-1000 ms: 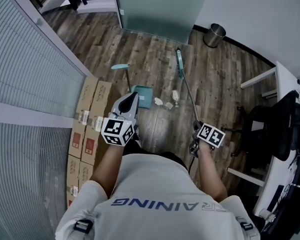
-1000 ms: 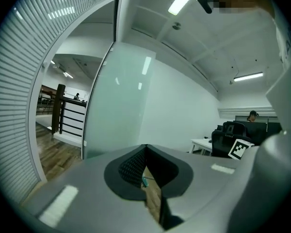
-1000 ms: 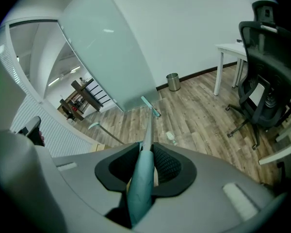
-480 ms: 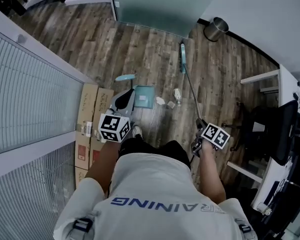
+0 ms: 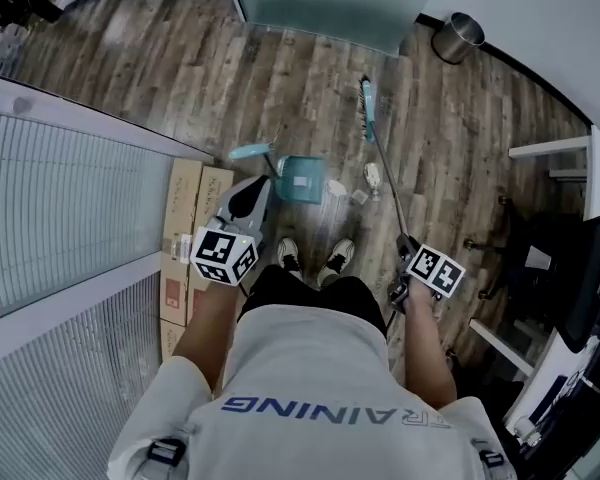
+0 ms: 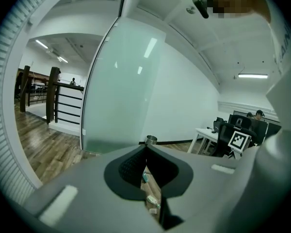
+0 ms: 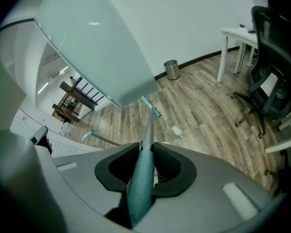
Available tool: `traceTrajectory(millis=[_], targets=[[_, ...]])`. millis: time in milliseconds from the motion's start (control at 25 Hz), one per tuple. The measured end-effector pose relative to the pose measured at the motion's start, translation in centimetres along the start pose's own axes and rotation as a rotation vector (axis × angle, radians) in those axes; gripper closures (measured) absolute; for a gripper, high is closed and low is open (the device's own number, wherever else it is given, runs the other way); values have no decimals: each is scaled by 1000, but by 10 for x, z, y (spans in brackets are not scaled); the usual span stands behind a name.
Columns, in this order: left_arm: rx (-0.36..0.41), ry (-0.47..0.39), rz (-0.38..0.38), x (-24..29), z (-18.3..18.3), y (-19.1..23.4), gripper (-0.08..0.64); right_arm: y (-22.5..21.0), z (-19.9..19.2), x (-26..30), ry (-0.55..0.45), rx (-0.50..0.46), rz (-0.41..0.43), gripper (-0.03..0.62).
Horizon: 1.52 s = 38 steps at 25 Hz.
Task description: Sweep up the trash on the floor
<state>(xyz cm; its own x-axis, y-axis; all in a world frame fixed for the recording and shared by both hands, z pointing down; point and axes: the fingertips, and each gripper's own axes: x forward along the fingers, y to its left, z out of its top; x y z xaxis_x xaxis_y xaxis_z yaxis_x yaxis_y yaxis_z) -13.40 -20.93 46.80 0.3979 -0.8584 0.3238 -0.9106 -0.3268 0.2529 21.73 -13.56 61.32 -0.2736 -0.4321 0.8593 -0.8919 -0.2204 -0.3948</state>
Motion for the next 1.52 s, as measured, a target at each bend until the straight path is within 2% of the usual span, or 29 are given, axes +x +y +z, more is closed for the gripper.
traceTrajectory(millis=[240,360,440,600,680,800,840,920,1080,1160,1280,1400,1520], targets=[[-1,26,33,7,-25,-2,557,-19,-16,24,73,-19,7,486],[-35,34,-33,8,-38,-4,551,-19,-33,26,107,-19,-19,486],[-23,48,-89,15,-39,-4,546,-17,-39,26,113,2,-32,486],[94,128,-134,35,-47,20,527,-13,-49,30,102,51,-57,486],[158,212,-158,42,-59,39,470,-11,-56,31,95,78,-70,486],[286,348,-195,54,-80,64,315,-9,-63,33,85,106,-89,486],[338,384,-202,58,-86,72,290,-9,-65,33,82,116,-92,486],[432,454,-213,69,-99,88,268,-7,-67,34,76,138,-97,486],[571,645,-266,96,-146,115,229,-4,-68,36,62,127,-124,486],[629,704,-292,110,-159,124,227,-2,-71,37,61,122,-135,486],[642,803,-333,126,-181,133,245,0,-73,36,68,123,-139,486],[637,875,-376,131,-199,131,409,-3,-78,37,81,129,-142,486],[657,876,-425,132,-204,120,445,-8,-83,42,104,132,-151,486]])
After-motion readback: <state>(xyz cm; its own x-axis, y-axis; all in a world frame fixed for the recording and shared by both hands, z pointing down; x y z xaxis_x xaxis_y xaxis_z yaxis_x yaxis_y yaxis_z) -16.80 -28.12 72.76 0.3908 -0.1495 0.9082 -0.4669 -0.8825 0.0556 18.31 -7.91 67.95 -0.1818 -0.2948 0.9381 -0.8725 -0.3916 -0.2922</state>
